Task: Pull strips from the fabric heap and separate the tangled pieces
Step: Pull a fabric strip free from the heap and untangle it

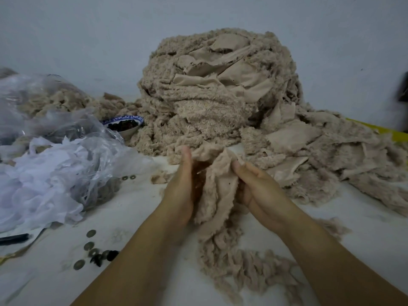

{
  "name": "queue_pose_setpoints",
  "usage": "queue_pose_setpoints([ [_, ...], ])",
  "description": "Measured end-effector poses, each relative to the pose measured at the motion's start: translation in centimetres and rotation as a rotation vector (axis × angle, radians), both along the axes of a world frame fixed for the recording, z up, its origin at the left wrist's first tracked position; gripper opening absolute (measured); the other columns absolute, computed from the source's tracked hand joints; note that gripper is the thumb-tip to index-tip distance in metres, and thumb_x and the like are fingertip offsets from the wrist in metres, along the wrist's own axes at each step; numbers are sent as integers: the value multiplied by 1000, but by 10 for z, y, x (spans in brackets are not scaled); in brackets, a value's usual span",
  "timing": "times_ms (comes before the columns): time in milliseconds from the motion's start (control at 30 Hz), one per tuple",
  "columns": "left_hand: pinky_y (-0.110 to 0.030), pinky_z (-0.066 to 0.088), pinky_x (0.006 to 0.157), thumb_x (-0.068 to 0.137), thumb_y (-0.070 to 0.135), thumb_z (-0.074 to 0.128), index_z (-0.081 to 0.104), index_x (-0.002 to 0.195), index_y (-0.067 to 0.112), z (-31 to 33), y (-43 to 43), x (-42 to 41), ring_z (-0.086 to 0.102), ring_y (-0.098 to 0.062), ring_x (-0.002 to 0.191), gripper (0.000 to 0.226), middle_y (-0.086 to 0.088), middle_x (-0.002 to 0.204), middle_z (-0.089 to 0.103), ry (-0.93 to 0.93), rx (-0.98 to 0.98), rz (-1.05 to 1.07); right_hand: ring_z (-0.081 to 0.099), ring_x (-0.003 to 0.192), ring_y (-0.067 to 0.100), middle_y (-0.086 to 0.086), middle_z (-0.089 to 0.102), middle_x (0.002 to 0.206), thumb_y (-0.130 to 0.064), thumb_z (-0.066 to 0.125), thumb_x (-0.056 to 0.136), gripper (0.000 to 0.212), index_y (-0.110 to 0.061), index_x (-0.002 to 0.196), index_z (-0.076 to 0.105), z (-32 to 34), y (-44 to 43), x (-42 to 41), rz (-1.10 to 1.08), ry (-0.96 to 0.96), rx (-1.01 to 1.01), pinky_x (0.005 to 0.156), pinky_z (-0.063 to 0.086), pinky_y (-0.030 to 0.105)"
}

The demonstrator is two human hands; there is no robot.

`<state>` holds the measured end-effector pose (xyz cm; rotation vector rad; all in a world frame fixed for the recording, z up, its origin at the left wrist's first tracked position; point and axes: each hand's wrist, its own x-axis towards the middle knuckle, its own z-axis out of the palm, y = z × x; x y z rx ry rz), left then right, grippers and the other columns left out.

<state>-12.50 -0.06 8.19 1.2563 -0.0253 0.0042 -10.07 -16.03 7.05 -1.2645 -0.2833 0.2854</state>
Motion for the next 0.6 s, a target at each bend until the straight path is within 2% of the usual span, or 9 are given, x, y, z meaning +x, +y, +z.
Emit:
queue_pose_setpoints([
  [33,-18,57,72,81,81,41,77,105,33,-1,-2,-2,72,-8,100,65,5,108,77,-18,106,-38,67,91,27,10,74,103,-49,71,80,31,-22,95,75,1,1,0,-23,12,41,77,48,38],
  [100,-13,53,58,70,87,55,72,93,43,-3,-3,-5,71,-1,78,52,12,89,76,-46,346,-21,71,90,23,8,75,101,-47,70,79,30,-22,93,77,1,1,1,-38,7,78,76,52,32],
  [200,-21,50,55,79,67,65,64,87,37,-12,-3,-2,64,-2,64,31,14,76,69,-156,638,116,73,96,18,4,76,105,-47,66,80,28,-27,96,78,0,-1,3,-58,-4,64,73,56,27],
  [233,-24,47,51,86,57,66,63,83,28,-14,-3,-1,60,-6,57,29,10,67,65,-165,607,156,73,94,17,3,76,104,-46,66,81,28,-26,97,78,1,0,2,-70,4,74,70,55,26],
  [300,-25,40,41,95,43,63,63,71,21,-9,-5,-3,54,-15,44,33,0,56,58,-70,338,201,71,80,10,-4,76,91,-39,63,89,19,-27,87,78,2,1,3,-91,2,95,62,53,21],
  [367,-29,52,50,97,34,61,77,75,19,-3,-4,-4,71,-23,61,30,-8,74,74,81,-28,119,68,74,9,-4,73,82,-31,60,96,23,-26,81,76,-1,1,6,-110,10,120,61,53,21],
  [433,-33,60,66,96,29,58,81,90,10,3,-2,-6,75,-27,87,31,-15,99,77,197,-271,-39,70,95,16,2,75,102,-30,61,96,19,-20,103,75,-1,1,6,-148,44,103,82,58,29],
  [500,-33,60,69,95,29,55,80,96,5,4,-4,-7,75,-26,91,34,-15,103,76,224,-345,-118,66,114,20,4,71,121,-35,62,94,37,-14,125,67,1,0,6,-174,78,97,106,49,42],
  [600,-32,60,69,97,28,53,78,103,3,4,-4,-6,75,-25,93,36,-16,106,75,184,-379,-93,59,125,17,-1,67,130,-62,67,80,65,-21,131,64,4,0,1,-98,18,43,113,40,47],
])
